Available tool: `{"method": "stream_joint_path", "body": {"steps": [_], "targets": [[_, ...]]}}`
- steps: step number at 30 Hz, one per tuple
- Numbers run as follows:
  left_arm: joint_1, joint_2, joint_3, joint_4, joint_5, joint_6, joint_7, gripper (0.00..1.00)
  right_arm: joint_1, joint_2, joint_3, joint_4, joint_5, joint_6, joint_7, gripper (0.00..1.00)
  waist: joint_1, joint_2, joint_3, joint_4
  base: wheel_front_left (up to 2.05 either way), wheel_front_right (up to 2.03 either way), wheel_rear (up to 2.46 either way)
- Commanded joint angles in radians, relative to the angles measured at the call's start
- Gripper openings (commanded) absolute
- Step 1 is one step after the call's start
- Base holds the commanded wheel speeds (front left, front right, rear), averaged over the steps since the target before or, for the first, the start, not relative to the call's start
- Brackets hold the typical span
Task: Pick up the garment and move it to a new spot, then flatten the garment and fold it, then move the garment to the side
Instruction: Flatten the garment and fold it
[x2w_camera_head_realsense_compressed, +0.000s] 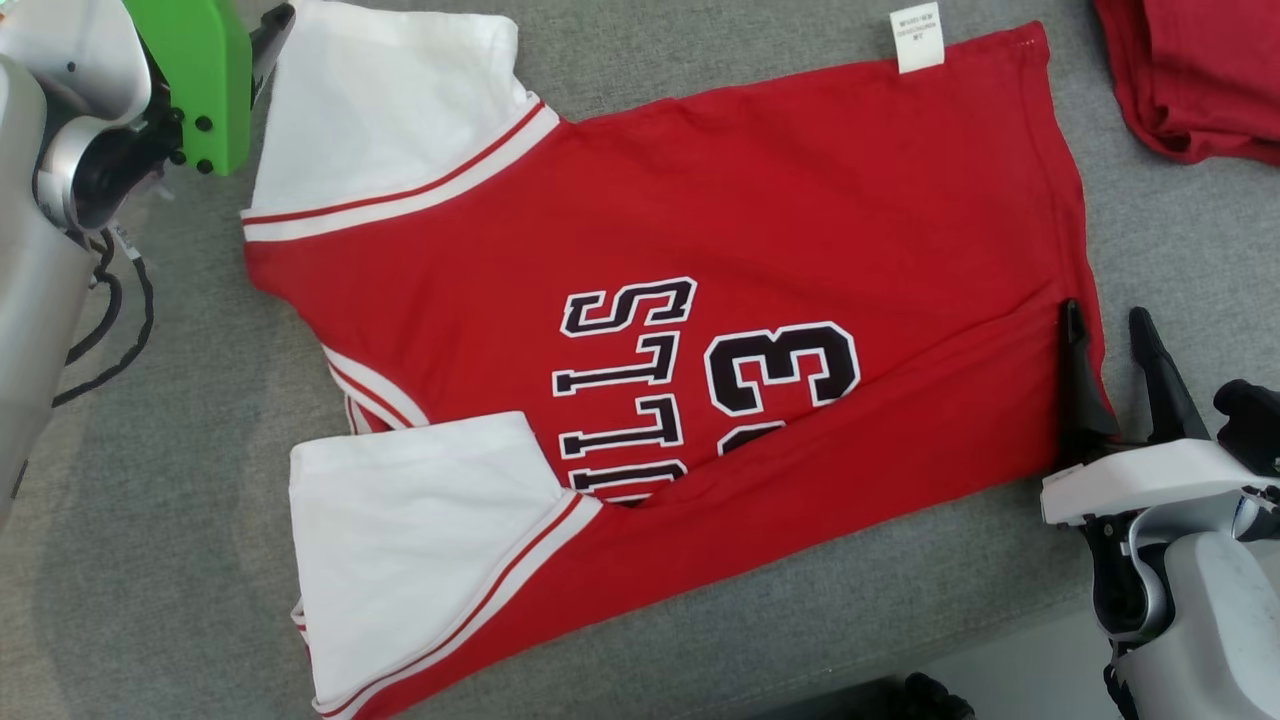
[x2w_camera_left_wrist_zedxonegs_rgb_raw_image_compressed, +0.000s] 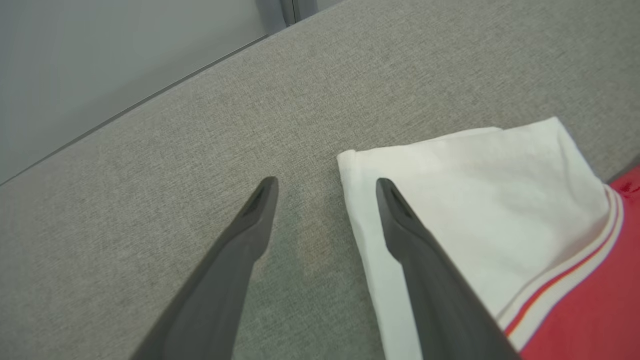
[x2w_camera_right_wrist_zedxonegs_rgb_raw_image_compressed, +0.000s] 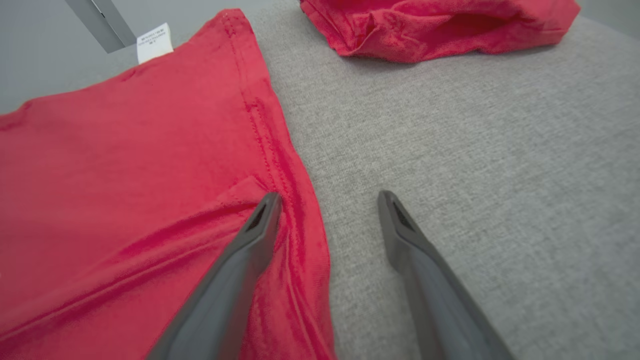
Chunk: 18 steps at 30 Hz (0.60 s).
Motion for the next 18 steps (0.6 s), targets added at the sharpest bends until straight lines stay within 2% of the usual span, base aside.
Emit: {"method": "stream_joint_path", "body": {"steps": [1, 11, 12, 13, 14, 16, 18], "targets": [[-0.029, 0.011, -0.014, 0.009, -0.008, -0.002, -0.003, 1.00, -0.007, 0.000, -0.002, 0.014, 0.007, -0.003, 0.000, 1.00, 0.0000, 0.0000, 0.037, -0.031, 0.00, 0.00, 0.00], [-0.099, 0.045, -0.099, 0.093, 0.012, -0.002, -0.031, 1.00, -0.028, 0.010, 0.014, 0.040, 0.018, -0.003, -0.012, 1.00, 0.0000, 0.0000, 0.063, -0.059, 0.00, 0.00, 0.00], [-0.100, 0.044, -0.104, 0.098, 0.007, -0.002, -0.035, 0.84, -0.028, 0.010, 0.013, 0.043, 0.019, -0.003, -0.014, 1.00, 0.0000, 0.0000, 0.064, -0.061, 0.00, 0.00, 0.00], [-0.100, 0.042, -0.109, 0.105, -0.005, -0.002, -0.040, 0.41, -0.028, 0.010, 0.013, 0.046, 0.020, -0.003, -0.015, 1.00, 0.0000, 0.0000, 0.064, -0.063, 0.00, 0.00, 0.00], [-0.101, 0.041, -0.118, 0.108, -0.012, -0.002, -0.039, 0.26, -0.028, 0.010, 0.012, 0.049, 0.020, -0.003, -0.016, 1.00, 0.0000, 0.0000, 0.064, -0.064, 0.00, 0.00, 0.00], [-0.105, 0.043, -0.135, 0.112, -0.021, -0.002, -0.031, 0.00, -0.030, 0.011, 0.011, 0.054, 0.021, -0.003, -0.019, 1.00, 0.0000, 0.0000, 0.064, -0.066, 0.00, 0.00, 0.00], [-0.105, 0.045, -0.153, 0.115, -0.040, -0.002, -0.017, 0.00, -0.033, 0.012, 0.012, 0.057, 0.021, -0.003, -0.019, 1.00, 0.0000, 0.0000, 0.063, -0.067, 0.00, 0.00, 0.00]]}}
